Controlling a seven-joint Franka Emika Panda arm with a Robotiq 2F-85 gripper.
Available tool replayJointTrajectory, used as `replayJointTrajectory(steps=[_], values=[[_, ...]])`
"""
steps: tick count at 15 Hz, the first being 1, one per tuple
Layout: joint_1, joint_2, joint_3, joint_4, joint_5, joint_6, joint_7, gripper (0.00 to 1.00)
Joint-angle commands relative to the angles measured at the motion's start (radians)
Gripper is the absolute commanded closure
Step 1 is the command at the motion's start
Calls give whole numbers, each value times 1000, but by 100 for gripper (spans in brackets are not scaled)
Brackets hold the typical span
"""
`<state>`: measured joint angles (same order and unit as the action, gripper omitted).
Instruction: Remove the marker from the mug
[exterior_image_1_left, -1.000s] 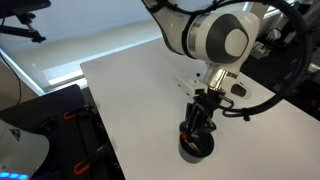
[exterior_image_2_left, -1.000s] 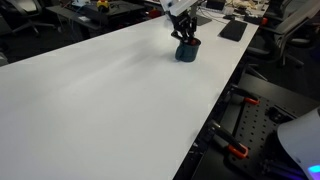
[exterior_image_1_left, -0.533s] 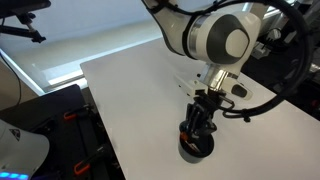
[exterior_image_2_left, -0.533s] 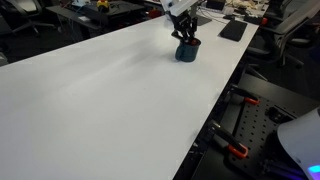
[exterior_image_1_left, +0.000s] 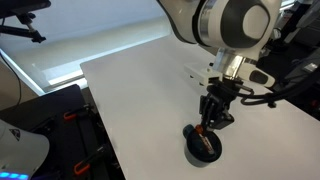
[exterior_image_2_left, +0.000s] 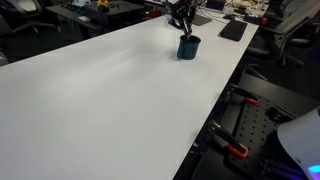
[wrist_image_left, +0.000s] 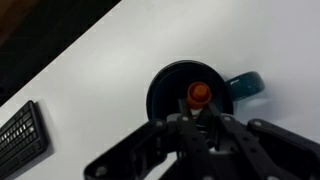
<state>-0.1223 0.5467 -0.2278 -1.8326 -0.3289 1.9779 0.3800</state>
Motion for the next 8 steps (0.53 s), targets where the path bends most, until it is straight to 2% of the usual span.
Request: replayJointTrajectory(steps=[1,8], values=[[16,-67,-17,18,8,-30,25,95],[12,-162,-13,42,13,-30,46,95]])
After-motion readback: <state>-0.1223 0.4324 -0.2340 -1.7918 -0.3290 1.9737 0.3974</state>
